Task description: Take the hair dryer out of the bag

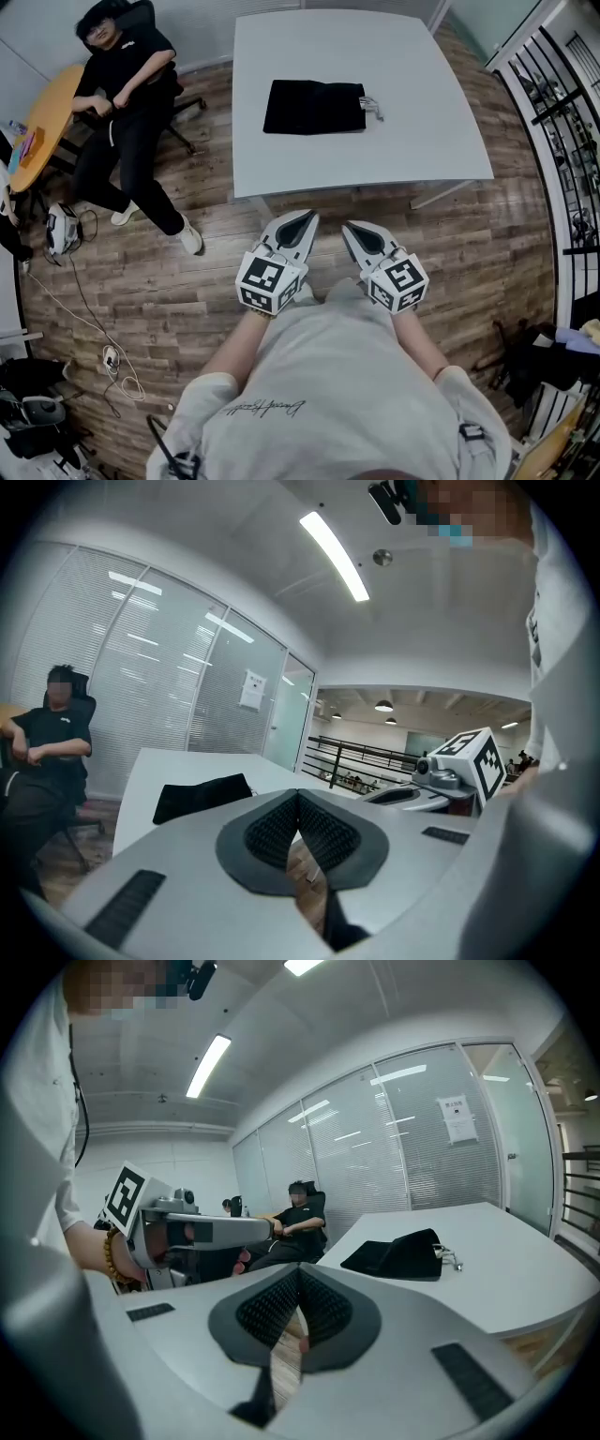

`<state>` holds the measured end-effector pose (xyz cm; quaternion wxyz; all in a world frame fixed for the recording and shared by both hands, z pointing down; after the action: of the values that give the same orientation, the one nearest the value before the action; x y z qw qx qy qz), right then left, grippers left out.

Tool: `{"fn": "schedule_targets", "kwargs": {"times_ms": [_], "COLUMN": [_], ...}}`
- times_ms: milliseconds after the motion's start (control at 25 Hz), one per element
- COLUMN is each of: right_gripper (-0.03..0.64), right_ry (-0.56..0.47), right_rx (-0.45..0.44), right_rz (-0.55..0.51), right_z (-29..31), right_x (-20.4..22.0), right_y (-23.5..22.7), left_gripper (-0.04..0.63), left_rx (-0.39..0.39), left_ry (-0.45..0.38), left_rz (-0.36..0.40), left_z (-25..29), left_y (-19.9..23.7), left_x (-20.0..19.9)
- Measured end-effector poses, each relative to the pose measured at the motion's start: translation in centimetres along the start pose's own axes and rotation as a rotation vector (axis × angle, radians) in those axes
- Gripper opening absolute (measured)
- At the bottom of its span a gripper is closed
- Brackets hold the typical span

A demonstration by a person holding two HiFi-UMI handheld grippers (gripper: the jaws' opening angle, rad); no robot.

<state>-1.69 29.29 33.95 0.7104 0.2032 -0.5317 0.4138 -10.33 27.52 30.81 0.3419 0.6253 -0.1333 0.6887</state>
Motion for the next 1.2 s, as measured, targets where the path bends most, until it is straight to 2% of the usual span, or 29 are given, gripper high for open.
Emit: {"fn": "schedule_targets", "kwargs": {"times_ms": [160, 520, 840, 1040, 1200], "right_gripper": [0.023, 0.023, 0.023, 0.023, 0.023], "right_ry": [0.006, -0.011, -0.024, -0.015, -0.007], "right_rx": [-0.010, -0.016, -0.027, -0.058, -0.075], "right_rz": [0.019, 0.031, 0.027, 0.043, 0.035], "right_z": [0.3, 1.9, 5.6, 8.6, 10.8], "right_x": [0.1, -0.8, -2.6, -3.9, -5.2], "right_y": [0.4, -1.5, -4.9, -8.3, -11.3], "left_gripper": [0.011, 0.011, 0.011, 0.011, 0.011], "left_rx": [0.010, 0.025, 0.016, 0.024, 0.004], "left_ry": [0.001, 0.009, 0.009, -0.011, 0.003], "left_rz": [-0.022, 0.000, 0.015, -0.016, 0.002], "left_z": [-0.3, 1.5, 5.3, 8.8, 11.7], "left_y": [0.7, 2.3, 5.5, 8.0, 10.1], "left_x": [0.4, 0.2, -1.3, -2.7, -3.7]}}
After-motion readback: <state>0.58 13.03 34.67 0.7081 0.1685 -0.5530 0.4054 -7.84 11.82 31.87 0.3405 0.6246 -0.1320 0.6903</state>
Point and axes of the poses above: the fingertips, and each gripper's own axes: z forward along the fingers, y to its left, x out of its underside, the point moved 2 cm from there along -z, backward along the fingers, and after that the axes turned 9 degrees about x, right-handed, at the moved point
